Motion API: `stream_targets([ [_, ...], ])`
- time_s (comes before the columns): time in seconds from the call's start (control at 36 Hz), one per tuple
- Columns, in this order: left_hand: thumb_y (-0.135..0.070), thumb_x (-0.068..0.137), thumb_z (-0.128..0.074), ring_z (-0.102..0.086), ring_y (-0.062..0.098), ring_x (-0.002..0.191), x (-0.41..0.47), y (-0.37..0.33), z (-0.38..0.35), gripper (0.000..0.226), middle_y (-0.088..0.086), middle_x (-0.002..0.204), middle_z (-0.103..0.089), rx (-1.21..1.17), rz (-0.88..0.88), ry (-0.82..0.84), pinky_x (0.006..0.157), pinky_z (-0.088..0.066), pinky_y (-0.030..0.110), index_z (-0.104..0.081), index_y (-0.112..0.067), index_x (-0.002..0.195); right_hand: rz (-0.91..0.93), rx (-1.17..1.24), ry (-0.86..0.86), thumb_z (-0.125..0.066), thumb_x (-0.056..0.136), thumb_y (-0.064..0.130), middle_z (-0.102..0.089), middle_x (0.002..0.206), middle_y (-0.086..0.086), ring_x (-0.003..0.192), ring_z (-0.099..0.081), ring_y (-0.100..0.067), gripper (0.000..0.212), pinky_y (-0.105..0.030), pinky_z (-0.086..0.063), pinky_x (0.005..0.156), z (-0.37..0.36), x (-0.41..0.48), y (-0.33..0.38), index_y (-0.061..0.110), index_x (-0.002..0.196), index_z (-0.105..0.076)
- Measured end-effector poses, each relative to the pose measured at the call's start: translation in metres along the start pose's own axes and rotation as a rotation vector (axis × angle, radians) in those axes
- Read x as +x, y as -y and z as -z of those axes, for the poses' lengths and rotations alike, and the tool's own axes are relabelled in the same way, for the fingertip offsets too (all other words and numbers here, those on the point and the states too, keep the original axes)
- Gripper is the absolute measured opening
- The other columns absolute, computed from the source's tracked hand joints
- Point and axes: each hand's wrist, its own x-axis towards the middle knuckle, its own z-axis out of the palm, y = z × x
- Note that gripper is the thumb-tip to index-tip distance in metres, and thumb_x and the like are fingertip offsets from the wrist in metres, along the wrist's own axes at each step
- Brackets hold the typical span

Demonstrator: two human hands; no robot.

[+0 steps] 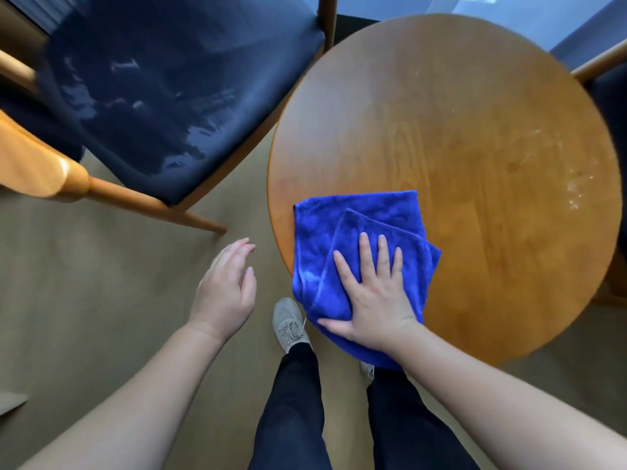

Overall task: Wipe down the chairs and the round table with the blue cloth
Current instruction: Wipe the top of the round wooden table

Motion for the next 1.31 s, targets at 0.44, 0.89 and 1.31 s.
stream_targets([
  [0.44,-0.017,0.085,-0.039,-0.043,0.017,0.127,0.033,0.011,0.025,0.046,0.005,0.137,-0.052,0.041,0.020,-0.050,0.106,-0.026,0.021,-0.055,-0.007,0.128,-0.162,0.052,-0.127,-0.023,0.079,0.086,0.015,0.161,-0.014,0.145,0.016,-0.043,0.093,-0.062,0.008,0.114,0.065,0.135,0.020,0.034,0.155,-0.004],
  [0.89,-0.004,0.092,-0.049,-0.040,0.014,0.131,0.062,0.007,0.038,0.040,0.002,0.140,-0.049,0.032,-0.041,-0.045,0.107,-0.027,0.024,-0.052,-0.009,0.132,-0.186,0.028,-0.207,-0.031,0.093,0.059,0.007,0.163,-0.009,0.147,0.006,-0.041,0.066,-0.058,0.001,0.118,0.106,0.208,-0.030,0.037,0.153,-0.017],
  [1.31,-0.017,0.086,-0.040,-0.042,0.016,0.129,0.098,-0.007,0.051,0.047,0.007,0.137,-0.051,0.036,-0.039,-0.099,0.108,-0.027,0.025,-0.054,-0.005,0.128,-0.142,0.026,-0.165,-0.015,0.084,0.081,0.016,0.161,-0.015,0.144,0.015,-0.047,0.080,-0.065,0.007,0.112,0.098,0.207,0.007,0.042,0.153,-0.005],
])
